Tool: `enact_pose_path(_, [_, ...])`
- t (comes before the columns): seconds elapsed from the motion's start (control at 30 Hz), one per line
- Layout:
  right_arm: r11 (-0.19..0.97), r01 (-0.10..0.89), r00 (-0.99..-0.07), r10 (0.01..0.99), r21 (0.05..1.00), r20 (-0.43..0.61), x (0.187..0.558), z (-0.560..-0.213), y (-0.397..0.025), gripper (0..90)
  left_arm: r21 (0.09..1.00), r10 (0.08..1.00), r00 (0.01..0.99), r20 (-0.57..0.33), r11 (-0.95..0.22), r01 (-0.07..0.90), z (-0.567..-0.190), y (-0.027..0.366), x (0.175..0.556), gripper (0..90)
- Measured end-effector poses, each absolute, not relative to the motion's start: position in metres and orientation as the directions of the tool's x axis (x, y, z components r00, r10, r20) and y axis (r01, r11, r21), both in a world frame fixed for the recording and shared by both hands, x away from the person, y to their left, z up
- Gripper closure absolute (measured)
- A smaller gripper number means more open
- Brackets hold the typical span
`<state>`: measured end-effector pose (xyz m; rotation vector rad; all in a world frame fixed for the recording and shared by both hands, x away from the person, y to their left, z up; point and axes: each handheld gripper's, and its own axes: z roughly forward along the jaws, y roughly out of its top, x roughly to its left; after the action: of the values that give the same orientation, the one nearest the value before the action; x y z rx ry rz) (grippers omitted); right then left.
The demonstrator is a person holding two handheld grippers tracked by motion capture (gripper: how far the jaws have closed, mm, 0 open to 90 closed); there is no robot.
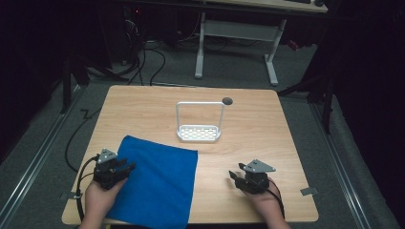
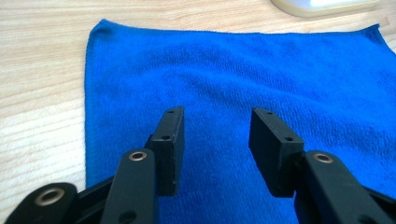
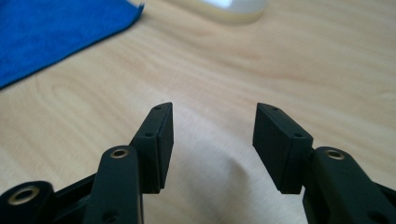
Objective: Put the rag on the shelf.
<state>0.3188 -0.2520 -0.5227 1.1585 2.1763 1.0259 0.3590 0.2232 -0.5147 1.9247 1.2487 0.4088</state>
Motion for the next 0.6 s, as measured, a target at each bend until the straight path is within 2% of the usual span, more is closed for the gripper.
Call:
enact_pose_path(0.07, [0.358, 0.481, -0.529, 0.847, 0.801, -0.061, 0.32, -0.52, -0.252, 48.4, 0.762, 0.878, 0.465, -0.116, -0.221, 0.609, -0.514, 0.221, 0.361, 55.6])
enact_pose_path(0.6, [0.373, 0.458, -0.561, 0.825, 0.807, -0.063, 0.318, -0.52, -0.241, 49.7, 0.76, 0.882, 0.461, -0.097, -0.233, 0.606, -0.519, 0.226, 0.362, 52.2])
